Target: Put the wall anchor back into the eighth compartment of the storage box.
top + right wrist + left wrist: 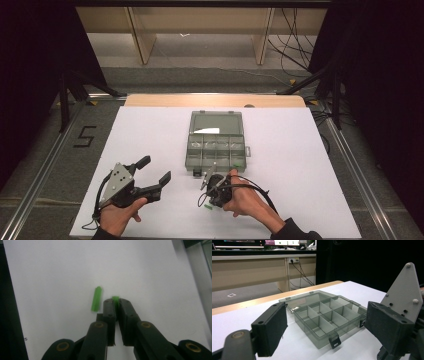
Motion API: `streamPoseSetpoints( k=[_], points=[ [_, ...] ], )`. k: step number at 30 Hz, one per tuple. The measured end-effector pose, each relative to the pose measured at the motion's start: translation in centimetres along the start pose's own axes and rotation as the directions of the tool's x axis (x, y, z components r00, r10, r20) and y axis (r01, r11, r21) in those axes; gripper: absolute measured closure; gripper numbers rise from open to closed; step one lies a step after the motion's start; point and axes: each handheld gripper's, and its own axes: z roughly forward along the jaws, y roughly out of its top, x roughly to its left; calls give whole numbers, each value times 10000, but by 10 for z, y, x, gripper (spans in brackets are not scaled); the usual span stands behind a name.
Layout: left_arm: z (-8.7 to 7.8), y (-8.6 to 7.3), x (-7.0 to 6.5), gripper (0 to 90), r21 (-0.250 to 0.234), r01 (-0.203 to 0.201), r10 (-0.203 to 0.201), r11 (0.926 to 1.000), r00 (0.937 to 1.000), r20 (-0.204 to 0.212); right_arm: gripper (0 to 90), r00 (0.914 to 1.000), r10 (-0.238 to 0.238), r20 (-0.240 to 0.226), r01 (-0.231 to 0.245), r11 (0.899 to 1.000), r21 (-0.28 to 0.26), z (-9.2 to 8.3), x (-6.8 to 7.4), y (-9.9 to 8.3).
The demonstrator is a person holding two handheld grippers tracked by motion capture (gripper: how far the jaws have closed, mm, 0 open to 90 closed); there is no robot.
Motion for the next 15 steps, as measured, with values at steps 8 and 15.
streamPoseSetpoints(
  k=[8, 15],
  points=[
    [0, 0, 0, 173, 24, -65, 65, 10000, 10000, 2, 844, 9999, 45, 115, -42, 9997, -245, -11, -6, -2],
    [0, 0, 0, 173, 8, -50, 50, 10000, 10000, 3, 844, 9996, 120, 266, -108, 9989, -467, -21, -12, -5]
  ],
)
